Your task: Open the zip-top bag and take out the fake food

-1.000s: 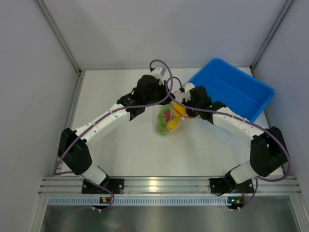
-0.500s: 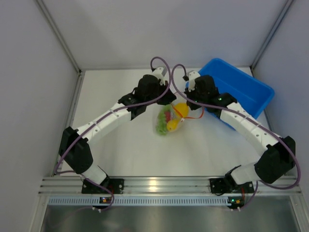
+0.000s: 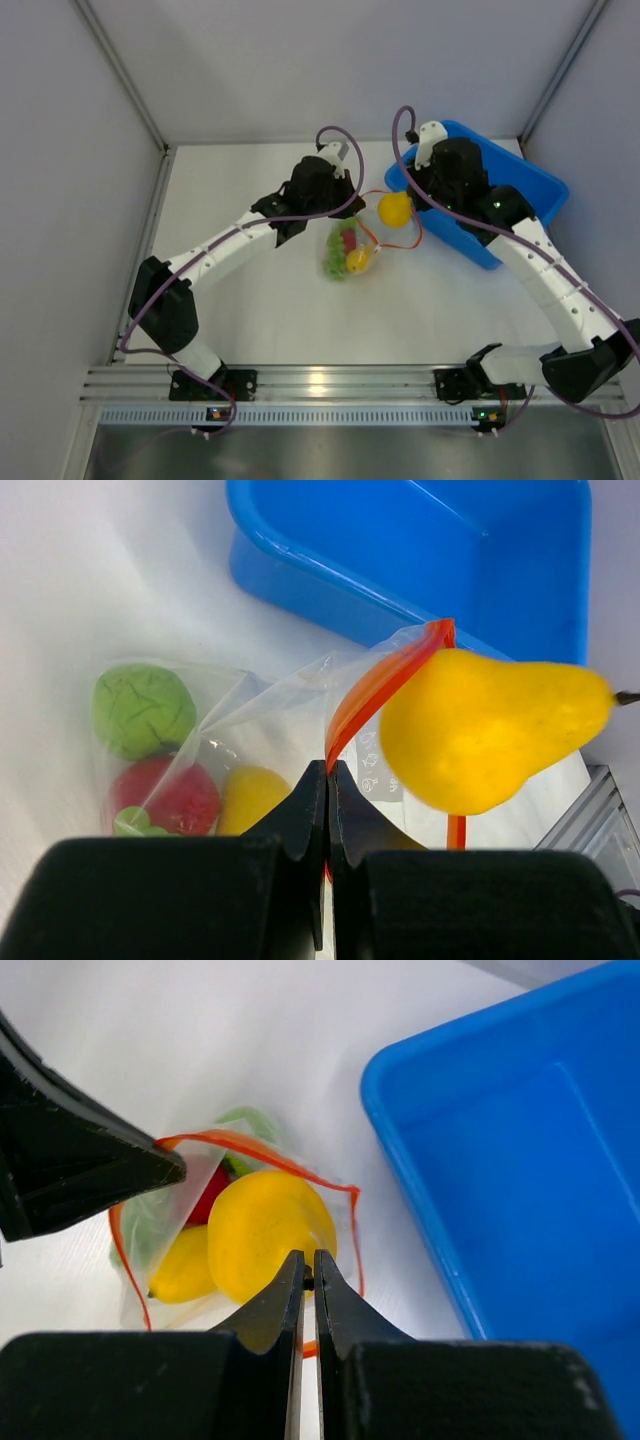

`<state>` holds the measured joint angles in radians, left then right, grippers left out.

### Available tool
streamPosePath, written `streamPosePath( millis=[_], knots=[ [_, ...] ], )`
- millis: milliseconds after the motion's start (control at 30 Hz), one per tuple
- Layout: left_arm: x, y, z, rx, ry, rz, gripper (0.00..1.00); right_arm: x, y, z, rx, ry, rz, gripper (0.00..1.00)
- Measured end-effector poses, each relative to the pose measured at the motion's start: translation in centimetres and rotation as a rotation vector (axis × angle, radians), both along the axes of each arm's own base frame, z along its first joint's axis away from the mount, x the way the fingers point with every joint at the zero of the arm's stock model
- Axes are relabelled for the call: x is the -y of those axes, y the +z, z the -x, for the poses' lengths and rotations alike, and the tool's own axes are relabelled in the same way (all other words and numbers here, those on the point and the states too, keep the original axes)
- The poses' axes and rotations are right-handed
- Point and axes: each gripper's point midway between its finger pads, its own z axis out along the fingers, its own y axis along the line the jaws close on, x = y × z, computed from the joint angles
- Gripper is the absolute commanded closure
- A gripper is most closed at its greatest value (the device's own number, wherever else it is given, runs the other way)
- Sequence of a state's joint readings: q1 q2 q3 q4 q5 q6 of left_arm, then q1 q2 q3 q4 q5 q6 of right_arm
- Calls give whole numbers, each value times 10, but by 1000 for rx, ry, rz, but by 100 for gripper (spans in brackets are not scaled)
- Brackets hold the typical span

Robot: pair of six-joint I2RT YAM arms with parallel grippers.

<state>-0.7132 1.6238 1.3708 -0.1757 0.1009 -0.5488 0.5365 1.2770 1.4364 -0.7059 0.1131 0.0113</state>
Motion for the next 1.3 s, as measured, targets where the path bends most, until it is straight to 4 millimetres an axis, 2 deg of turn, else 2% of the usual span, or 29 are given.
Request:
streamPosePath(
  millis=[133,200,300,467,533,733,767,833,867,900,1000,1067,1167,1300],
  knots=[
    [-1,0,-2,5,12,-2,100,17,17,-5,44,-89,18,100],
    [-2,-1,-3,5,16,-4,100,34,22,-12,62,-176,14,100],
    [-3,-5,-3,0,25,-10,100,64,28,-25,84,-312,-12,100],
    [-11,-15,-7,-21,53,-19,100,129,37,-53,140,-554,-47,100],
    [-16,-18,-9,-29,68,-20,100,148,32,-67,147,-625,-47,100],
    [-27,-18,-11,-37,102,-13,100,192,-11,-108,92,-758,0,100],
    [-29,-16,-11,-38,106,-8,100,197,-19,-114,77,-770,9,100],
    [-31,-11,-11,-42,112,12,100,203,-39,-122,41,-784,25,91],
    [-32,-9,-10,-47,111,24,100,205,-48,-125,25,-786,30,85],
    [-31,-7,-9,-56,106,38,100,206,-60,-127,5,-787,33,75],
    [-33,-4,-10,-87,104,73,100,205,-91,-124,-62,-779,49,63],
    [-35,-3,-11,-108,105,93,100,203,-106,-118,-98,-768,56,60],
    [-37,-2,-12,-127,101,112,100,199,-111,-117,-114,-753,49,60],
    [-35,-1,-9,-145,86,130,100,185,-95,-115,-90,-704,-17,60]
  ],
)
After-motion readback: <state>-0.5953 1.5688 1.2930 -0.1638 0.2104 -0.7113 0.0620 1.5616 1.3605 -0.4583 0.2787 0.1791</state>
